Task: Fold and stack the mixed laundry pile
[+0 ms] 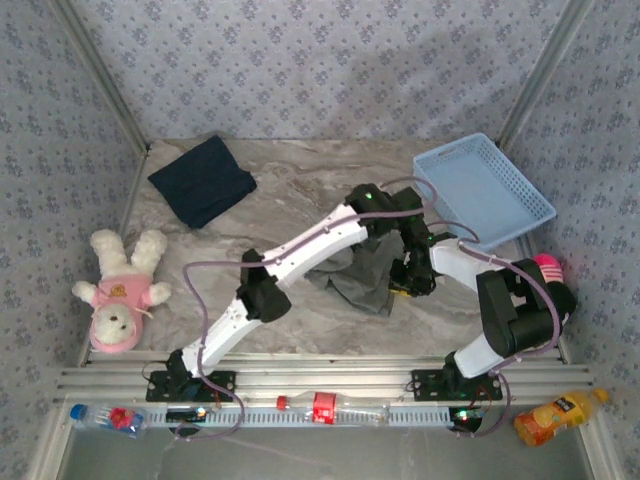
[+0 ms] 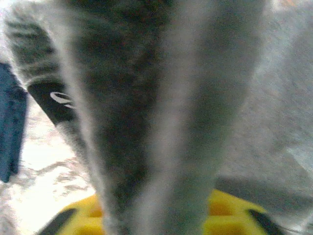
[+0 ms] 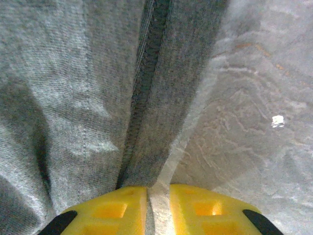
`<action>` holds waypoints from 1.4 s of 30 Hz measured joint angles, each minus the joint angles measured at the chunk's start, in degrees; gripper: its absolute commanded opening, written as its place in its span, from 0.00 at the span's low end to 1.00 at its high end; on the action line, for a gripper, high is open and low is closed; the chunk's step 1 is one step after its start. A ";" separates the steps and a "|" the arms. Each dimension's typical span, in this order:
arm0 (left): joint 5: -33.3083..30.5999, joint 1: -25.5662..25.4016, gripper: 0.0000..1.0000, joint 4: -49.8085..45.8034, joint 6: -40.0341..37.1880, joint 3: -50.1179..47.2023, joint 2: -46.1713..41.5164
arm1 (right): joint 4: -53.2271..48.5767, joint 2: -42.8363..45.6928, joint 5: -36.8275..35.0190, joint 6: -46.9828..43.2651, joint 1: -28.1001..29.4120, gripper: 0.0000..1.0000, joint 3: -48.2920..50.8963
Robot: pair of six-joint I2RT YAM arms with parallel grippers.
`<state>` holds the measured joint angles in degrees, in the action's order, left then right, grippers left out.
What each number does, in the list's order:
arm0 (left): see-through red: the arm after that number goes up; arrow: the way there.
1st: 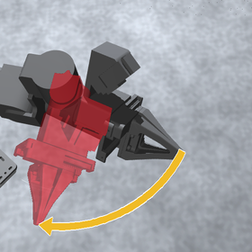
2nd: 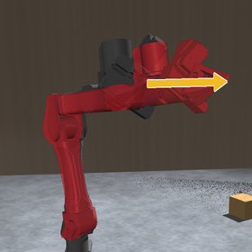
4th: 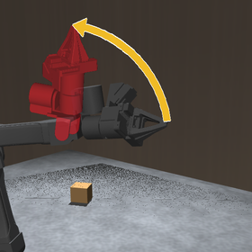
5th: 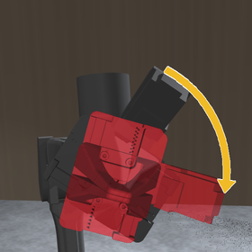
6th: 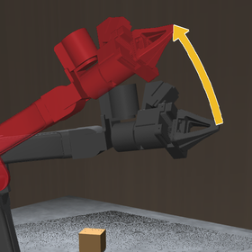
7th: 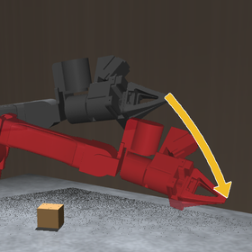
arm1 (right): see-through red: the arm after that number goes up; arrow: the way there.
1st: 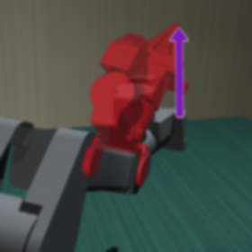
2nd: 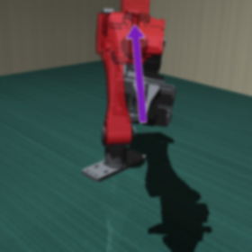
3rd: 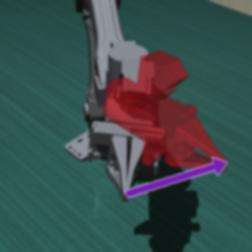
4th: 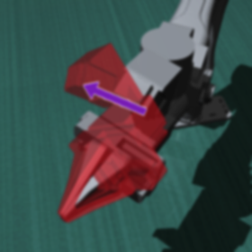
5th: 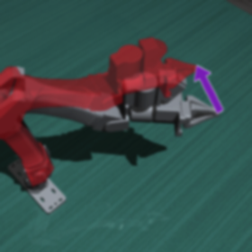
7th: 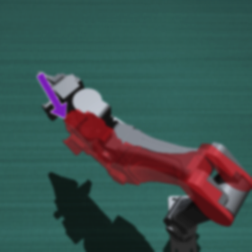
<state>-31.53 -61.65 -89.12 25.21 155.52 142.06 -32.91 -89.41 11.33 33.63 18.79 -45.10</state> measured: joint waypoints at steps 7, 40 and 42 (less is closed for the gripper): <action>2.86 -1.14 1.00 -2.60 2.75 0.00 0.70 | 1.73 4.04 4.13 -1.42 -2.12 0.40 1.97; 35.39 22.21 0.00 52.24 8.02 -81.70 -33.11 | 21.70 -7.06 17.38 8.85 -5.88 0.19 -4.02; 36.46 23.50 0.00 53.00 7.69 -82.38 -32.44 | 23.08 -6.71 18.45 9.05 -6.40 0.20 -3.13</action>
<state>4.93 -38.15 -36.12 32.91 73.14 109.62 -9.82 -96.12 29.78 42.68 12.38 -48.23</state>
